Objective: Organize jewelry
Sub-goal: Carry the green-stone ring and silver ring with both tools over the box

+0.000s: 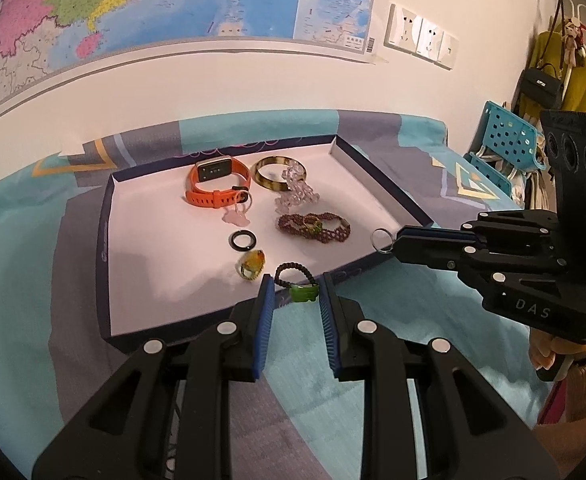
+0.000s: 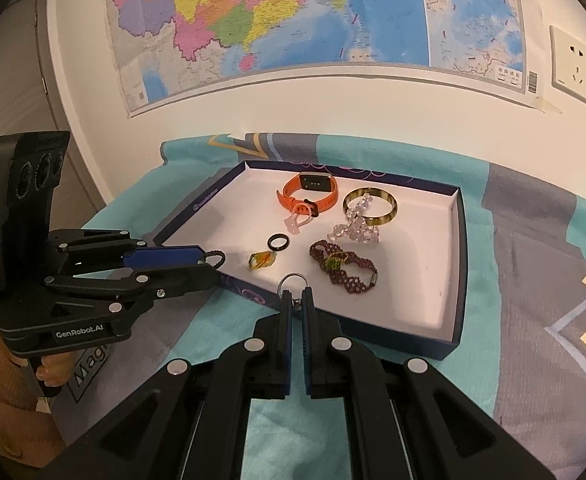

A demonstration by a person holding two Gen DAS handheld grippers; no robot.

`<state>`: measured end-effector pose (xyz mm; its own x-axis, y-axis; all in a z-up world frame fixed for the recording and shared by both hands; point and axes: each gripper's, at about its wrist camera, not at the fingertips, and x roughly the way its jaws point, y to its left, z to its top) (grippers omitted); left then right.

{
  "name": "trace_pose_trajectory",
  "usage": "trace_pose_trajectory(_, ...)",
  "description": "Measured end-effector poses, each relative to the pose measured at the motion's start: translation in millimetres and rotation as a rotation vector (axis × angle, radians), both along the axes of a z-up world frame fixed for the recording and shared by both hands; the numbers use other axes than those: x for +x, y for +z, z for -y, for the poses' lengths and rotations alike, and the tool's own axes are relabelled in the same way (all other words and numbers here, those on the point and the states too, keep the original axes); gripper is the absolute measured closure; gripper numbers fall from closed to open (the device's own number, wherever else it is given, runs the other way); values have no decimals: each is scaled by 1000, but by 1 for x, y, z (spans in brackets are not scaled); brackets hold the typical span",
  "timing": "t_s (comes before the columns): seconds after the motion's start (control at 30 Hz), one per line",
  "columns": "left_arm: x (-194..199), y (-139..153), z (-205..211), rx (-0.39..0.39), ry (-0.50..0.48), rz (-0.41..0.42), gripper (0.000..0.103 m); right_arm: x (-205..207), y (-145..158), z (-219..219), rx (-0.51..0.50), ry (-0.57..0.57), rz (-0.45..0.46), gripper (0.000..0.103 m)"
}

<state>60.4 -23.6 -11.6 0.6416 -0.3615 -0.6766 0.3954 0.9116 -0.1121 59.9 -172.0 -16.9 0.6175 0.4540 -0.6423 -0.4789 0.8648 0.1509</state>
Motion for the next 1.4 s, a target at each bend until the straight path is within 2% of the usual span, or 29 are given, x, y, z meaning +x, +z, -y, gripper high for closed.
trace_pose_trajectory(1.4,31,-6,0,14,47,-20,80,28,-1,-6,0,-15,-29,100)
